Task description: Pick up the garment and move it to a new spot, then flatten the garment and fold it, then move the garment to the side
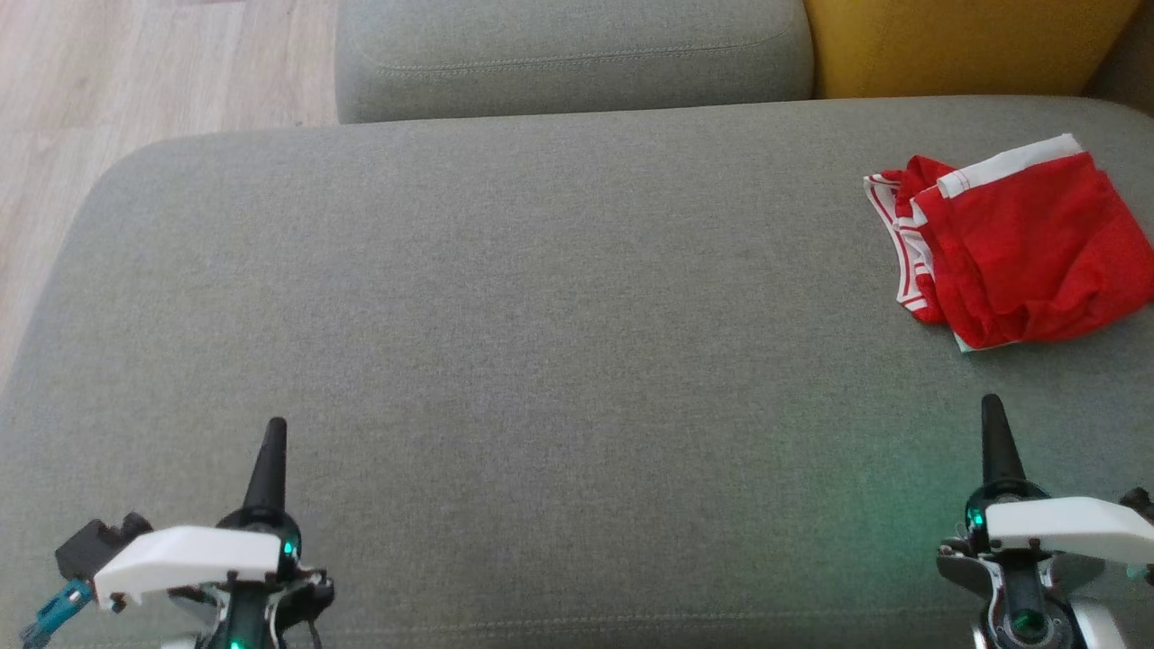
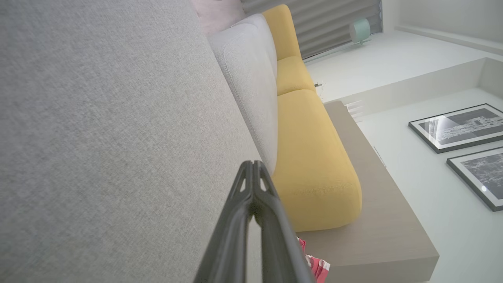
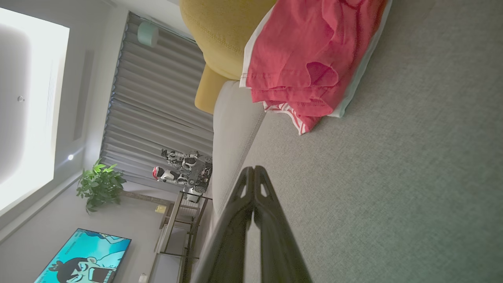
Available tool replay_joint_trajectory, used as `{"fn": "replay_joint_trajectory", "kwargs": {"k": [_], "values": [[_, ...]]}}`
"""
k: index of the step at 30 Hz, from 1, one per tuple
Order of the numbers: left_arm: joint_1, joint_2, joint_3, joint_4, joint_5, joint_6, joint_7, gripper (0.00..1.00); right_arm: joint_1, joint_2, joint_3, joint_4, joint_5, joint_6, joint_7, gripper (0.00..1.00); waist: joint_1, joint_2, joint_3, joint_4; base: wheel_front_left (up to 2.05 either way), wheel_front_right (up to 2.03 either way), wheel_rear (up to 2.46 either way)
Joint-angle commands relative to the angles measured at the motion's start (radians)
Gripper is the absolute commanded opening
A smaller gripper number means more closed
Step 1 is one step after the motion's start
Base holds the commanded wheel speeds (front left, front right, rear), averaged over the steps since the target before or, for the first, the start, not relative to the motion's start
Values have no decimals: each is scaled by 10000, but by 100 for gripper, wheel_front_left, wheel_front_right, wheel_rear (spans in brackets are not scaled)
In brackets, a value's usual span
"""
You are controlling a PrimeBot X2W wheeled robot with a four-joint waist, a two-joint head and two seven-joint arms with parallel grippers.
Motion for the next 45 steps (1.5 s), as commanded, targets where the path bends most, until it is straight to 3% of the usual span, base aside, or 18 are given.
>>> {"fn": "replay_joint_trajectory", "kwargs": {"k": [1,39,45], "values": [[-593,176,327,-268,-215,-91,87,0,-556,-131,89,-400,285,47,70,0,0,0,-1,-2,0,0,0],[-1046,175,1195,56,-3508,-322,1201,0,-757,-111,-390,-495,4296,67,1155,0,0,0,-36,-77,0,0,0],[-1051,163,1219,60,-3521,-324,1224,0,-760,-103,-407,-495,4320,67,1174,0,0,0,-36,-77,0,0,0]]}}
